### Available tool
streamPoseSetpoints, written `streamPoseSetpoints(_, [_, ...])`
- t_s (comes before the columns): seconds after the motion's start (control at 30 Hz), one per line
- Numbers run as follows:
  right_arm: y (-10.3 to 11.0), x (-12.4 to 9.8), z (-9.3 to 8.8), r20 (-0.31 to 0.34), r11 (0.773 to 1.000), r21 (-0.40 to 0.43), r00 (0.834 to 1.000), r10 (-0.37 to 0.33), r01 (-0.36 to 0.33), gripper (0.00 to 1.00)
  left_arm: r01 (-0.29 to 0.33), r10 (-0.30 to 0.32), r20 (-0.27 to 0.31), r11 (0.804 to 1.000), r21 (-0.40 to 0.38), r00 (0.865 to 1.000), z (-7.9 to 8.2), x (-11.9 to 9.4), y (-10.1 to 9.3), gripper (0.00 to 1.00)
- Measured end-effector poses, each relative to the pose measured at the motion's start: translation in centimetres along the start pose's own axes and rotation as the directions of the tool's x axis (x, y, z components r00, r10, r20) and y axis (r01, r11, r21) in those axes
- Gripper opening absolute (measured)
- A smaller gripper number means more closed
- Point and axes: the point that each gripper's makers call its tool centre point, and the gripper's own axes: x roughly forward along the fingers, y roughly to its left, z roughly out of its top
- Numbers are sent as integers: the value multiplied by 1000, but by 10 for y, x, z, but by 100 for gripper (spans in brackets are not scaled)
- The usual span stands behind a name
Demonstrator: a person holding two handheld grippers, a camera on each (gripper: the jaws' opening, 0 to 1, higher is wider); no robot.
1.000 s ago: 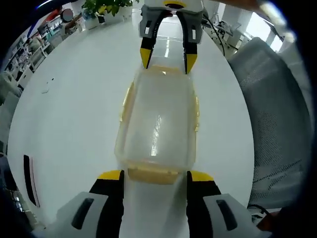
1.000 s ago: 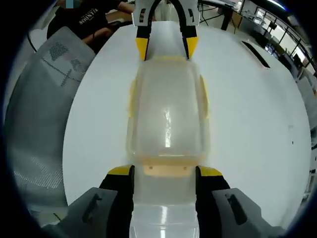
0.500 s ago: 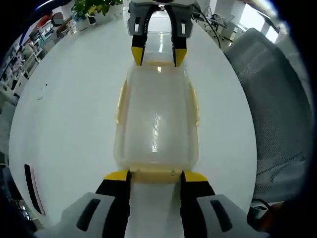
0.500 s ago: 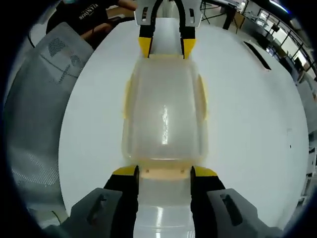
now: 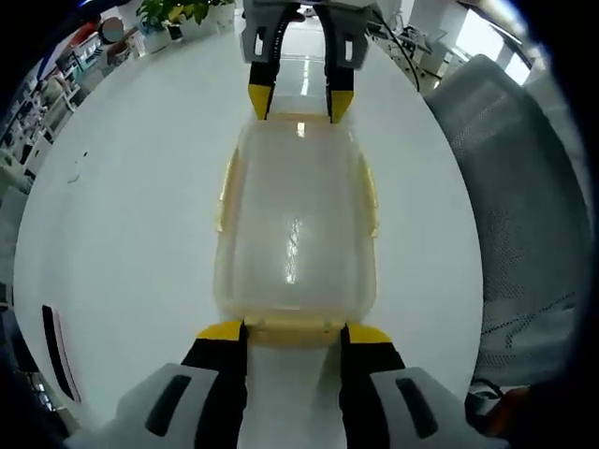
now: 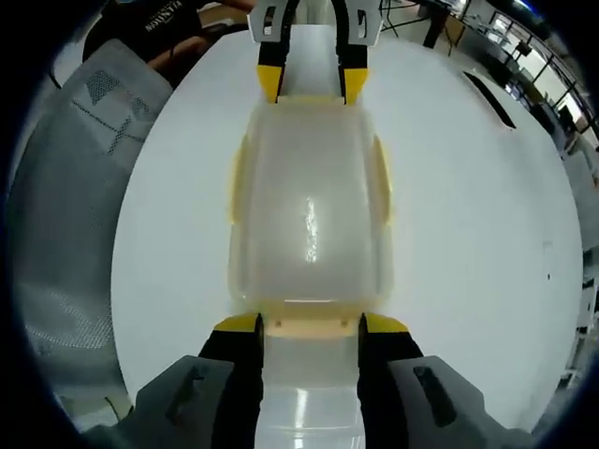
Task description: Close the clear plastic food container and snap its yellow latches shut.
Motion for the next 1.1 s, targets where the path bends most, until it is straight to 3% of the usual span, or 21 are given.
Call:
streamPoseSetpoints(0.23, [0, -1, -1, 15, 1000, -10, 1000, 6, -6, 35, 28, -27, 15, 999, -35, 1000, 0, -1, -3, 33])
streamPoseSetpoints(0.43, [4, -2, 1, 27, 999, -27, 999, 24, -23, 36, 37, -38, -13, 998, -49, 999, 2, -4, -10, 33])
streamPoseSetpoints(1.1, [6, -48, 11, 126, 998, -64, 991, 34, -26, 36, 36, -34, 21, 994, -107, 999, 17, -43, -19, 33])
